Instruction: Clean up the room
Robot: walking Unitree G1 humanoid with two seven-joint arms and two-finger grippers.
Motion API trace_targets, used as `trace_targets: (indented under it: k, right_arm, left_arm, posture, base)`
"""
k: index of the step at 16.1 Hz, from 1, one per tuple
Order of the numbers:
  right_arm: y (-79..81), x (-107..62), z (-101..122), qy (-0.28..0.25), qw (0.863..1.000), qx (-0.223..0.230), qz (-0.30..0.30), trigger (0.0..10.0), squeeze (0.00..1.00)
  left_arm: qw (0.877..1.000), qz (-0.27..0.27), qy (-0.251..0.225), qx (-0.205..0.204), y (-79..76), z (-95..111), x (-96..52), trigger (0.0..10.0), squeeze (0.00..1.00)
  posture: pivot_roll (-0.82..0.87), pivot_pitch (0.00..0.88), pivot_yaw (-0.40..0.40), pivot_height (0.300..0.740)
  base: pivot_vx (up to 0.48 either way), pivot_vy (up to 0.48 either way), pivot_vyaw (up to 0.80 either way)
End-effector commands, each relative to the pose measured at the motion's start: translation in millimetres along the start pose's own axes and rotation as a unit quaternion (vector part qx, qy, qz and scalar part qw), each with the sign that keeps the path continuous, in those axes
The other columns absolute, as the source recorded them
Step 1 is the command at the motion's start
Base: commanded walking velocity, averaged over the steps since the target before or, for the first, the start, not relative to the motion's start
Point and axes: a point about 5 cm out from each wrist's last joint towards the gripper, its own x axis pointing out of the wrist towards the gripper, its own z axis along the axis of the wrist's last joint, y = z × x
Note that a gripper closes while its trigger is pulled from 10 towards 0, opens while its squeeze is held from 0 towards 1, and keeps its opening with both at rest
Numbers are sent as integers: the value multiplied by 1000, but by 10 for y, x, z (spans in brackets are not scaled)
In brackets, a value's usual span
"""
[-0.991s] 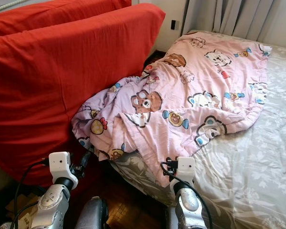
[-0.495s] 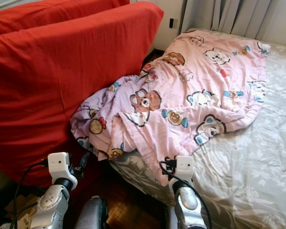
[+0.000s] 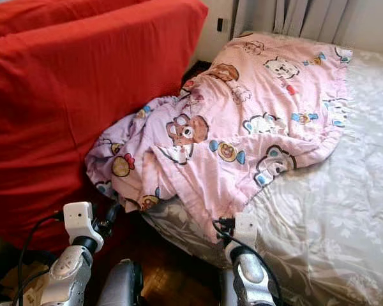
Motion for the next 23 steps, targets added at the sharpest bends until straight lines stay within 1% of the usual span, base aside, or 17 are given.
trace_targets:
  k: [1, 2, 3, 4, 6, 8, 9, 10, 11, 12, 14, 16, 18, 20, 22, 23]
  right_arm:
    - [-48, 15, 0, 11, 1000, 9, -15, 10000, 1000]
    - [-126, 34, -1, 27, 998, 33, -45, 10000, 1000]
    - [-165, 45, 2, 35, 996, 49, -60, 10000, 1000]
    - [-179, 64, 24, 39, 996, 56, -65, 10000, 1000]
    - [-183, 84, 52, 40, 995, 57, -66, 10000, 1000]
    - [-193, 126, 120, 39, 994, 69, -72, 10000, 1000]
    - [-187, 152, 166, 37, 994, 75, -70, 10000, 1000]
    - [-150, 196, 245, 29, 995, 81, -56, 10000, 1000]
    - [-150, 196, 245, 29, 995, 81, -56, 10000, 1000]
    - [-119, 232, 309, 26, 995, 80, -49, 10000, 0]
    - [-87, 272, 392, 18, 995, 87, -42, 10000, 0]
    - [-67, 291, 430, 13, 995, 95, -36, 10000, 0]
    - [-86, 299, 463, 7, 995, 92, -44, 10000, 0]
    - [-123, 296, 475, 1, 991, 118, -56, 10000, 0]
    - [-106, 292, 446, 5, 989, 144, -45, 10000, 0]
    - [-94, 292, 440, 7, 988, 150, -43, 10000, 0]
  left_arm:
    - [1000, 6, 6, 3, 40, -12, -36, 10000, 0]
    - [1000, 6, 0, 8, 50, 22, -37, 10000, 0]
    - [1000, 7, -5, 13, 64, 50, -48, 10000, 0]
    - [1000, 9, -9, 15, 86, 82, -53, 10000, 0]
    - [1000, 13, -15, 17, 110, 116, -79, 10000, 0]
    - [999, 15, -19, 22, 128, 144, -143, 10000, 0]
    - [999, 17, -21, 25, 147, 167, -172, 10000, 0]
    - [999, 21, -24, 30, 175, 206, -233, 10000, 0]
    - [999, 21, -24, 30, 175, 206, -233, 10000, 0]
    - [999, 25, -25, 33, 197, 239, -296, 10000, 0]
    - [999, 27, -21, 40, 215, 268, -395, 10000, 0]
    - [999, 27, -16, 42, 218, 277, -442, 10000, 0]
    - [999, 27, -11, 43, 217, 293, -486, 10000, 0]
    - [998, 28, -3, 47, 223, 286, -538, 10000, 0]
    - [998, 28, 5, 52, 220, 297, -597, 10000, 0]
    - [998, 28, 6, 54, 221, 302, -611, 10000, 0]
  posture:
    - [37, 158, 25, 597]
    - [49, 169, 24, 597]
    - [67, 182, 24, 597]
    - [79, 192, 24, 597]
    - [93, 202, 24, 597]
    - [134, 228, 27, 597]
    - [145, 238, 27, 597]
    - [166, 259, 30, 597]
    - [166, 259, 30, 597]
    - [177, 270, 32, 597]
    - [201, 293, 41, 597]
    - [209, 299, 44, 597]
    - [220, 313, 51, 597]
    - [224, 316, 57, 597]
    - [237, 323, 62, 597]
    - [239, 325, 63, 597]
  base:
    - [0, 0, 0]
    - [0, 0, 0]
    - [0, 0, 0]
    - [0, 0, 0]
    - [0, 0, 0]
    - [0, 0, 0]
    - [0, 0, 0]
    - [0, 0, 0]
    - [0, 0, 0]
    - [0, 0, 0]
    - [0, 0, 0]
    - [0, 0, 0]
    - [0, 0, 0]
    - [0, 0, 0]
    - [0, 0, 0]
    - [0, 0, 0]
